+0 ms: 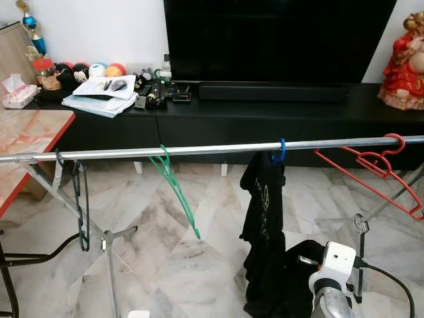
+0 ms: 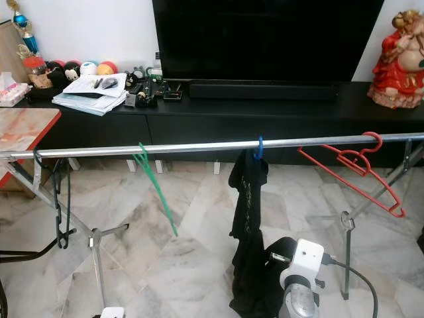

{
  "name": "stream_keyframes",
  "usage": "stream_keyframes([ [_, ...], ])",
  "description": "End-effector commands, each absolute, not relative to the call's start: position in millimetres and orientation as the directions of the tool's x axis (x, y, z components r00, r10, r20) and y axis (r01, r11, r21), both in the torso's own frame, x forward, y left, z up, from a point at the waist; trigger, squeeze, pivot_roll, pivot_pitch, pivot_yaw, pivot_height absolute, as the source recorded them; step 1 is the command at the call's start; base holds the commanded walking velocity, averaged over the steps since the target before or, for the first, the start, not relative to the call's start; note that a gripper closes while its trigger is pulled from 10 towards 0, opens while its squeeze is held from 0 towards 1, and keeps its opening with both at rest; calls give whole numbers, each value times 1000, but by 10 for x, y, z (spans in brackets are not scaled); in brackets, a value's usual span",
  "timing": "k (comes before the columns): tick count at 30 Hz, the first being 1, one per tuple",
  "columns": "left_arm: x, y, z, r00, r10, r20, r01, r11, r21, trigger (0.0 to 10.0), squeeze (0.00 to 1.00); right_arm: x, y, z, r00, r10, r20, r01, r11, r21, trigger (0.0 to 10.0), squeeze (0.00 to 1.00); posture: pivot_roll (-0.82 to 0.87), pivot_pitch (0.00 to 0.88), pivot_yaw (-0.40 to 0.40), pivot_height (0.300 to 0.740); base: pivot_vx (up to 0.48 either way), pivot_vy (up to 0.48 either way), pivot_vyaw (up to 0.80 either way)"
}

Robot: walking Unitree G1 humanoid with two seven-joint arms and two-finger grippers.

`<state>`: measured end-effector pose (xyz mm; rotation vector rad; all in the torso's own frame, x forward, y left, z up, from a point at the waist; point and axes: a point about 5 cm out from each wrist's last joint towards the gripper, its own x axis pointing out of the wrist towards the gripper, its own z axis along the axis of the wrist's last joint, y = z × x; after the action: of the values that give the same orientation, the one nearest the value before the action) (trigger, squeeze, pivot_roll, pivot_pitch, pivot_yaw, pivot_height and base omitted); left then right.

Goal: Hang hanger

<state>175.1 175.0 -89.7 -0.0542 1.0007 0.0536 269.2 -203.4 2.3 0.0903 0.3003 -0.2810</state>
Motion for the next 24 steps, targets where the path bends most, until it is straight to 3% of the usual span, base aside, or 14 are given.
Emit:
stream_keyframes([
  [1, 1740, 1747, -902, 537, 22, -844, -72, 997, -20, 10000, 0, 2724, -2019, 54, 926, -246, -287, 271, 961, 51, 10000, 0, -2, 34, 18, 740, 0, 0, 0],
  [9, 1910, 1885, -793, 622, 93, -777, -157, 988, -7, 10000, 0, 2712, -1986, 31, 928, -228, -295, 252, 967, 46, 10000, 0, -8, 15, 28, 740, 0, 0, 0],
  [12, 1927, 2184, -706, 688, 158, -708, -225, 974, -1, 10000, 0, 2696, -1989, 17, 927, -225, -300, 248, 968, 39, 10000, 0, -14, 10, 30, 740, 0, 0, 0],
  [17, 1959, 2445, -577, 768, 174, -616, -221, 975, 1, 10000, 0, 2683, -1996, 3, 926, -221, -305, 243, 969, 36, 10000, 0, -13, 1, 30, 740, 0, 0, 0],
  [19, 1847, 2584, -565, 786, 185, -591, -230, 973, -1, 10000, 0, 2682, -1996, 1, 927, -219, -305, 240, 970, 33, 10000, 0, -13, 0, 29, 740, 0, 0, 0],
  [21, 1972, 2621, -332, 901, 173, -397, -192, 981, -8, 10000, 0, 2687, -1993, 2, 928, -215, -305, 235, 972, 30, 10000, 0, -14, 0, 28, 740, 0, 0, 0],
  [24, 2094, 2464, -119, 952, 143, -272, -146, 989, 8, 10000, 0, 2691, -1992, 6, 929, -211, -304, 230, 973, 29, 10000, 0, -9, 0, 26, 740, 0, 0, 0],
])
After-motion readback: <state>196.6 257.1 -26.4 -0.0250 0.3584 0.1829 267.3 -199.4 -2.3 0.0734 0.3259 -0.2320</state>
